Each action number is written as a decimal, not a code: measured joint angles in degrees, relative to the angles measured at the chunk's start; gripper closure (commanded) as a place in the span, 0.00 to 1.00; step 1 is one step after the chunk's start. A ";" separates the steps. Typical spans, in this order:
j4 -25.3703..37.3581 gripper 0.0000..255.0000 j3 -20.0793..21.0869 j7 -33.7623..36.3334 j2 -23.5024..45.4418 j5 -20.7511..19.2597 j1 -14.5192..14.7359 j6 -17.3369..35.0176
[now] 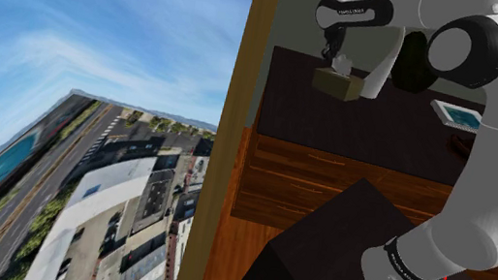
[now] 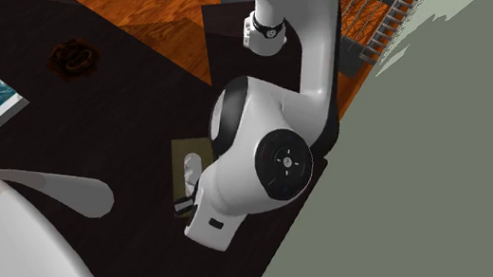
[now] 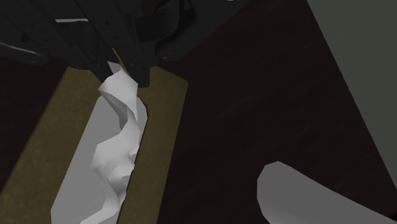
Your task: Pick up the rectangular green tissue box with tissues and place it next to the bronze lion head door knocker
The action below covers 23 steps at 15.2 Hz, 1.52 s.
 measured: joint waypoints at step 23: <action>17.99 1.00 -0.06 -5.94 0.40 1.53 -0.28 -16.61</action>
